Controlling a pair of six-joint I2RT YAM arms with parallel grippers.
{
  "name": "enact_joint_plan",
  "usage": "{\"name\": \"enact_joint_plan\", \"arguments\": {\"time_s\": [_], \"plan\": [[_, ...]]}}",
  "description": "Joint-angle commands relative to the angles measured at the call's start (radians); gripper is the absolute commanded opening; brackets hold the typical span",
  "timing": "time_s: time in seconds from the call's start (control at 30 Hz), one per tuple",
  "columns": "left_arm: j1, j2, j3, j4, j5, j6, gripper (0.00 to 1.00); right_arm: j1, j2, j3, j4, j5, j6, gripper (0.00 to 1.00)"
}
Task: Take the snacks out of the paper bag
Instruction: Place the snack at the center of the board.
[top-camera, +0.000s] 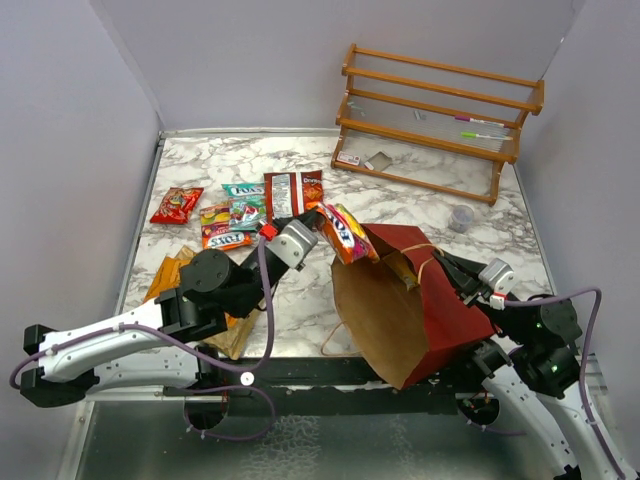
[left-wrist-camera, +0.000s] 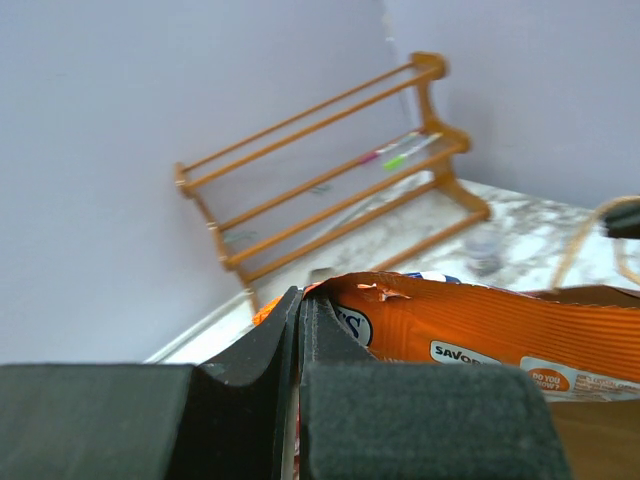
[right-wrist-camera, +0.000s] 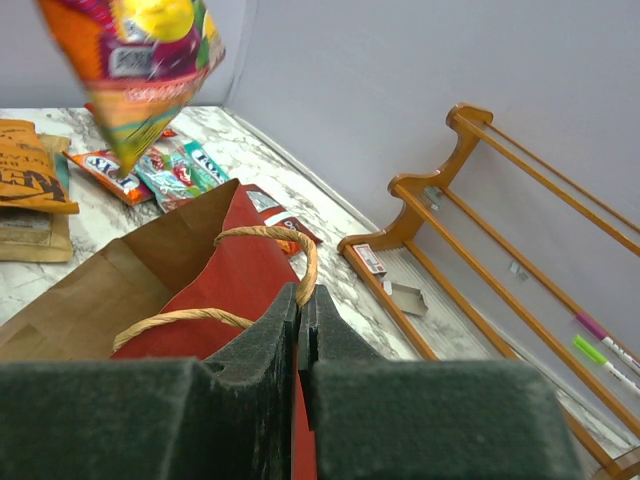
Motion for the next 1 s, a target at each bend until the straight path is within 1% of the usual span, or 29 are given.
{"name": "enact_joint_plan", "arguments": {"time_s": [0.0, 0.1, 0.17, 0.23, 0.33, 0.4, 0.5, 0.53, 0.6, 0.67, 0.8, 0.9, 0.97], "plan": [[-0.004, 0.031, 0.069, 0.081, -0.241, 0.143, 0.00, 0.002, -0.010, -0.012, 0.031, 0.019, 0.017, 0.02], [0.020, 0.058, 0.063, 0.128, -0.317, 0.191, 0.00, 0.002, -0.009, -0.013, 0.034, 0.018, 0.017, 0.02], [0.068, 0.073, 0.053, 0.134, -0.335, 0.184, 0.00, 0.002, -0.009, -0.013, 0.034, 0.017, 0.018, 0.02], [0.153, 0.090, 0.050, 0.097, -0.329, 0.112, 0.00, 0.002, -0.008, -0.013, 0.036, 0.014, 0.019, 0.02], [0.334, 0.106, 0.038, 0.002, -0.256, -0.020, 0.00, 0.002, -0.008, -0.014, 0.039, 0.008, 0.020, 0.02], [0.441, 0.121, 0.009, -0.022, -0.223, -0.067, 0.00, 0.001, -0.008, -0.016, 0.043, 0.003, 0.020, 0.02], [0.544, 0.173, -0.037, -0.014, -0.262, -0.108, 0.00, 0.002, -0.008, -0.016, 0.045, -0.003, 0.020, 0.02], [0.572, 0.189, -0.068, 0.012, -0.270, -0.117, 0.00, 0.002, -0.010, -0.016, 0.045, -0.003, 0.020, 0.02], [0.632, 0.229, -0.127, 0.058, -0.255, -0.139, 0.00, 0.002, -0.012, -0.016, 0.045, -0.003, 0.020, 0.02], [0.704, 0.281, -0.151, 0.083, -0.223, -0.179, 0.00, 0.001, -0.015, -0.016, 0.045, -0.002, 0.020, 0.02], [0.841, 0.386, -0.092, 0.071, -0.139, -0.279, 0.00, 0.002, -0.019, -0.021, 0.047, -0.008, 0.021, 0.02], [0.893, 0.452, -0.043, 0.111, -0.143, -0.307, 0.00, 0.002, -0.019, -0.024, 0.053, -0.007, 0.021, 0.02], [0.907, 0.492, 0.001, 0.127, -0.119, -0.307, 0.00, 0.001, -0.019, -0.024, 0.057, -0.008, 0.022, 0.02]]}}
